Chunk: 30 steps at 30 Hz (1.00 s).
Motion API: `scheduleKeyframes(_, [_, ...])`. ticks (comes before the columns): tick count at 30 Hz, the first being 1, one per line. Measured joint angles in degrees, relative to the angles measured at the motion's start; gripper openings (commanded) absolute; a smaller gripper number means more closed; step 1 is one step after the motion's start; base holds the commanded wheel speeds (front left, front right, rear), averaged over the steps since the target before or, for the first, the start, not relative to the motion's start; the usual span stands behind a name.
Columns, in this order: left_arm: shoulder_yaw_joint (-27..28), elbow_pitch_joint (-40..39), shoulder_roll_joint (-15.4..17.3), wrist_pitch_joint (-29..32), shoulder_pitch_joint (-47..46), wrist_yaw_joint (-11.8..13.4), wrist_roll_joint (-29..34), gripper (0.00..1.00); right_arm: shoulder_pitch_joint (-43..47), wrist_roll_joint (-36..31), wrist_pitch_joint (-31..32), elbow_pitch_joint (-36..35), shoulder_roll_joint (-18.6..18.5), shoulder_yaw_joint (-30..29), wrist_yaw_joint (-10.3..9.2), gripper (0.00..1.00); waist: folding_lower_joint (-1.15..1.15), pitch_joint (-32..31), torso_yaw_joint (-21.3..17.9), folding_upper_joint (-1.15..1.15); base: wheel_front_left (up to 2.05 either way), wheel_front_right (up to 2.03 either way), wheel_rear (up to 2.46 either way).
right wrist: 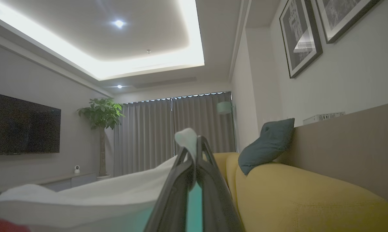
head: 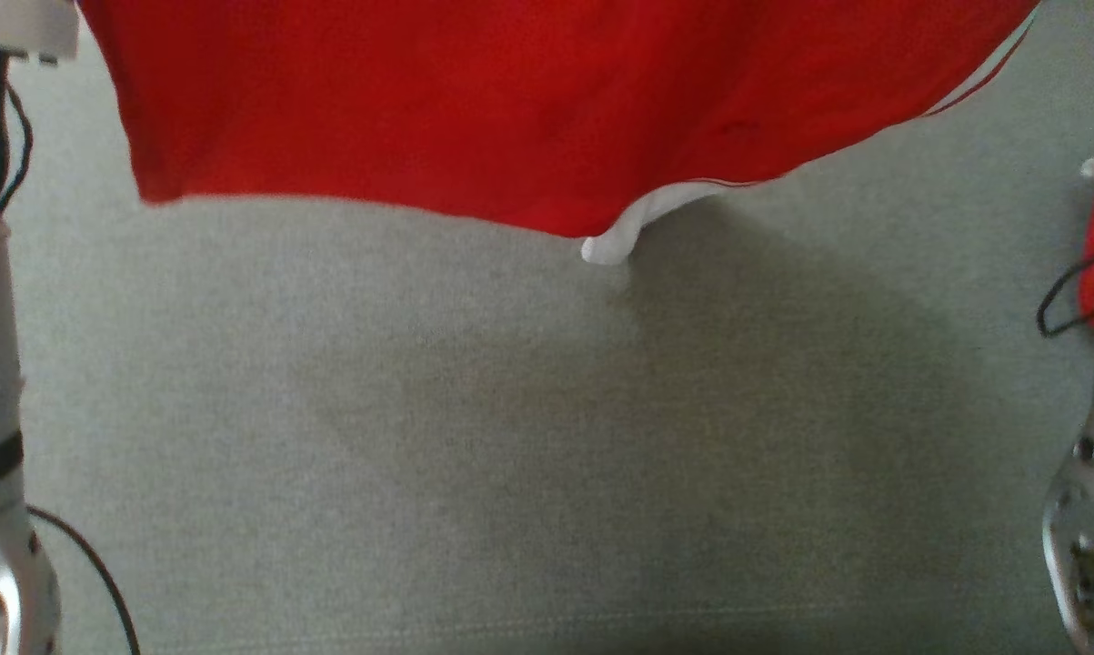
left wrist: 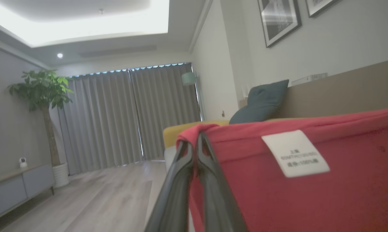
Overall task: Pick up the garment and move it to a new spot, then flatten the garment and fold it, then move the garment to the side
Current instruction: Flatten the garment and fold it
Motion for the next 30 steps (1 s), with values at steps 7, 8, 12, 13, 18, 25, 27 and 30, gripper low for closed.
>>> scheduleKeyframes(7, [-1.82, 10.96, -0.62, -2.16, -9.46, 0.87, 2.13, 0.0, -11.21, -7.5, -3.47, 11.06, -0.01, -0.98, 0.0, 0.0, 0.01, 7.91, 1.08, 0.0, 0.0, 0.0, 0.0])
scheduleKeyframes(8, [-1.87, 12.79, -0.71, -3.48, -11.68, 1.43, 2.66, 0.0, -13.71, -8.83, -4.64, 12.9, 0.03, -1.82, 0.0, 0.0, 0.01, 9.05, 1.22, 0.0, 0.0, 0.0, 0.0])
scheduleKeyframes(12, [-1.98, 18.59, -1.31, -9.12, -21.73, 3.8, 5.44, 0.0, -24.84, -15.78, -10.4, 18.56, -0.13, -4.93, 0.0, 0.0, 0.01, 13.0, 1.79, 0.0, 0.0, 0.0, 0.0])
scheduleKeyframes(13, [-1.91, 19.73, -1.65, -9.96, -24.09, 4.44, 5.69, 0.0, -27.41, -17.57, -11.44, 19.39, -0.13, -5.48, 0.0, 0.0, 0.01, 13.77, 1.91, 0.0, 0.0, 0.0, 0.0])
scheduleKeyframes(18, [-1.75, 24.41, -3.04, -11.17, -31.67, 5.52, 6.16, 0.0, -35.5, -22.56, -13.61, 21.47, -0.15, -8.12, 0.0, 0.0, 0.01, 16.45, 2.16, 0.0, 0.0, 0.0, 0.0])
scheduleKeyframes(25, [-0.93, 29.99, -3.99, -11.31, -27.64, 5.05, 4.91, 0.0, -31.24, -20.52, -13.84, 16.91, -0.08, -9.8, 0.01, 0.0, 0.01, 18.53, 1.27, 0.0, 0.0, 0.0, 0.0])
scheduleKeyframes(27, [-0.19, 31.07, -4.56, -11.28, -21.83, 5.04, 3.86, 0.0, -24.48, -18.46, -13.83, 15.39, 0.15, -8.36, 0.03, 0.0, 0.01, 18.74, 0.6, 0.0, 0.0, 0.0, 0.0])
scheduleKeyframes(30, [1.16, 30.88, -5.38, -11.25, -12.28, 4.48, 2.26, 0.0, -11.48, -14.14, -13.79, 14.61, 0.81, -6.93, 0.21, 0.0, 0.01, 18.33, -0.04, 0.0, 0.0, 0.0, 0.0])
